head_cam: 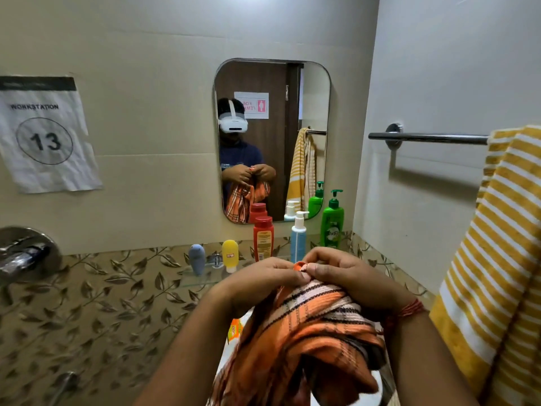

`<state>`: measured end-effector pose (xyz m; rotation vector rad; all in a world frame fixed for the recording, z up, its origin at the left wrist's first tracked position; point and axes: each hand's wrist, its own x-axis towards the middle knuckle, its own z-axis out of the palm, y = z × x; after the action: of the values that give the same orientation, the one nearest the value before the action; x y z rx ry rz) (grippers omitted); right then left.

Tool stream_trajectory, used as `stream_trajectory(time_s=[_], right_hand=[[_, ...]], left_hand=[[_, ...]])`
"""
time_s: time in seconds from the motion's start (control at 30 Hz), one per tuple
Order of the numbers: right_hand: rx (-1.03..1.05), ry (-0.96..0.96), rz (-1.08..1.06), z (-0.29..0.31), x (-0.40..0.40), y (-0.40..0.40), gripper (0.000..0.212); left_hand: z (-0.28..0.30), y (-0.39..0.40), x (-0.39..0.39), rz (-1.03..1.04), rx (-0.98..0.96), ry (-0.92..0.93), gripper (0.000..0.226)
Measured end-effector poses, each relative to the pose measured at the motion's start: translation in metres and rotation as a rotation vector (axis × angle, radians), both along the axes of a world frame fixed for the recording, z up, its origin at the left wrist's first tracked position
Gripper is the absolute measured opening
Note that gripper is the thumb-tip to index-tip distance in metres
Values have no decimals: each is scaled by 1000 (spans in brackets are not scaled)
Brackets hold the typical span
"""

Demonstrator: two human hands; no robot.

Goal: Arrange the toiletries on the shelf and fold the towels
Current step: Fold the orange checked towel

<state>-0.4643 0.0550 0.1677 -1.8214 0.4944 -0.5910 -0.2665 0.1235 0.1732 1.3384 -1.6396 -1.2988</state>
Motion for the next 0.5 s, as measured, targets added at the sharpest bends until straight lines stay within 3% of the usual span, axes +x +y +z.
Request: stream_trajectory(time_s=[0.13, 0.23, 0.4, 0.5], right_hand=[[3, 125, 122, 10, 3, -3, 27], [14, 173, 93, 15, 11, -11, 25], [11, 238, 37, 22, 30, -33, 23], [49, 283, 47, 24, 36, -47, 19]], left_hand=[[-8, 5, 17, -105, 18, 0, 19], [-12, -2, 28, -120, -13, -12, 28], [-22, -30, 40, 116, -202, -9, 49], [-32, -44, 45, 183, -346, 30, 47]])
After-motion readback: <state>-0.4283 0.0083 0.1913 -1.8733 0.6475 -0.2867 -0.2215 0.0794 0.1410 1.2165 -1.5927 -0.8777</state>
